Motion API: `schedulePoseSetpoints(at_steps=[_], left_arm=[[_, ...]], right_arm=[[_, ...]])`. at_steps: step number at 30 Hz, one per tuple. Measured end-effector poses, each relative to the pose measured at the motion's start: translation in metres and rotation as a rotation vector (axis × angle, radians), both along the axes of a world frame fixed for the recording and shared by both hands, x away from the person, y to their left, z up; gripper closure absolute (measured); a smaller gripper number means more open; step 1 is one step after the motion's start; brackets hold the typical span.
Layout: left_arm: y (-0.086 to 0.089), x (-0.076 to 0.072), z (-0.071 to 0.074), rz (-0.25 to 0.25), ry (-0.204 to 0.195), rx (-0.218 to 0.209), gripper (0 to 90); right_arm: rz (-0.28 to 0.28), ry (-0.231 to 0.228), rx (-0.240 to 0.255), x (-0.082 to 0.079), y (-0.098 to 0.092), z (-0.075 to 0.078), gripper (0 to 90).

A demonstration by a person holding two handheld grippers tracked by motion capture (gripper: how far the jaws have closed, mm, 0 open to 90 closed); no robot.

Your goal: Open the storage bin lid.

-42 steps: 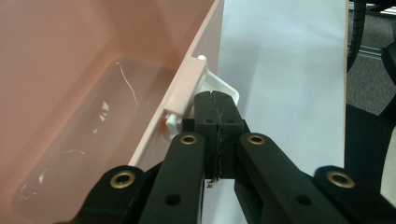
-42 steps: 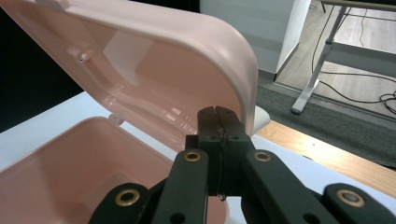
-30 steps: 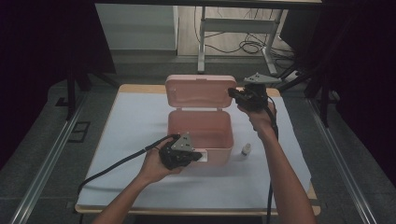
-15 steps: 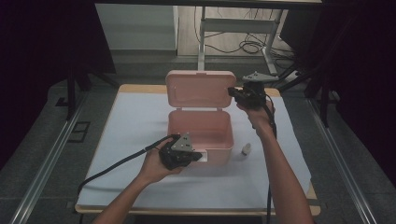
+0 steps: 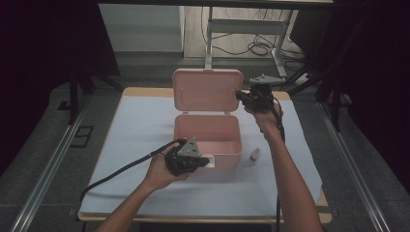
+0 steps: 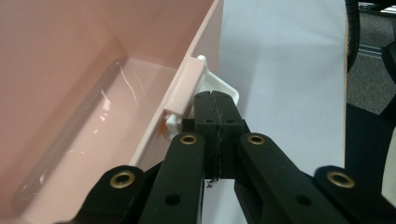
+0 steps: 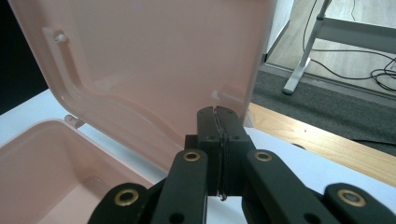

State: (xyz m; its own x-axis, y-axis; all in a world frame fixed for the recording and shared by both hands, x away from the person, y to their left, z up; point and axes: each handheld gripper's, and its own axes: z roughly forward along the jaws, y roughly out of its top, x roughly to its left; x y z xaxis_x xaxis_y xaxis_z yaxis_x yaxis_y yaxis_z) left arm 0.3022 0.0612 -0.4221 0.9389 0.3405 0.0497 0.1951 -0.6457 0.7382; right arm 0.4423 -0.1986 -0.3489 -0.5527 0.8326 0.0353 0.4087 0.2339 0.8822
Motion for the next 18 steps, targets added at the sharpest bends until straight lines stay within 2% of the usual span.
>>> schedulePoseSetpoints(at_steps=[7,18], left_arm=[[0.000,-0.001,0.000,0.004,-0.001,-0.004,90.0],[0.000,-0.001,0.000,0.002,-0.003,0.004,90.0]], right_arm=[[-0.006,0.011,-0.005,0.001,-0.001,-0.005,88.9],[-0.006,0.008,-0.017,-0.007,-0.013,-0.005,88.6]])
